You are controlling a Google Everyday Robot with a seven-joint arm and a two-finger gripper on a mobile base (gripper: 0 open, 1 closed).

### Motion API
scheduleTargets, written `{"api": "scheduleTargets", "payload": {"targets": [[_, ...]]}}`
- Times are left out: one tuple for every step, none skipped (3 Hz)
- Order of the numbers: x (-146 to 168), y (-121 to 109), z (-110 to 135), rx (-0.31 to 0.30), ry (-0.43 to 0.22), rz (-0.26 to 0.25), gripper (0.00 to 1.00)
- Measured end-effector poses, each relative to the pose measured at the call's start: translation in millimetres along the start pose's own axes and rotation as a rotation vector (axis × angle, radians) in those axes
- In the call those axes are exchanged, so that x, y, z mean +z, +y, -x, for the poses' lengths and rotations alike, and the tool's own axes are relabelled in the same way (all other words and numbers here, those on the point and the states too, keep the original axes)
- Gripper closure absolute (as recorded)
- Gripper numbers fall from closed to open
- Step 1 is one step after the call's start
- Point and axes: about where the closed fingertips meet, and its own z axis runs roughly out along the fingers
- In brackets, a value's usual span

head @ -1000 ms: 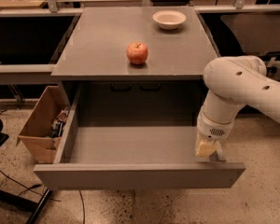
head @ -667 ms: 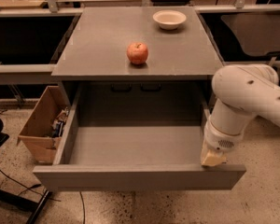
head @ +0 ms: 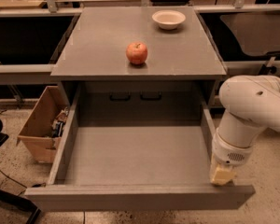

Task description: Open top drawer

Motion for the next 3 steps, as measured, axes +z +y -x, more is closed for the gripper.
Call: {"api": "scheduleTargets", "payload": {"targets": [[-3.2,44.3,-10.9,-0.028,-0.002,0.066,0.93],[-3.4,43.8,-10.7,-0.028,-0.002,0.066,0.74],[-3.4,43.8,-10.7,-0.028,-0.002,0.066,0.51]]}}
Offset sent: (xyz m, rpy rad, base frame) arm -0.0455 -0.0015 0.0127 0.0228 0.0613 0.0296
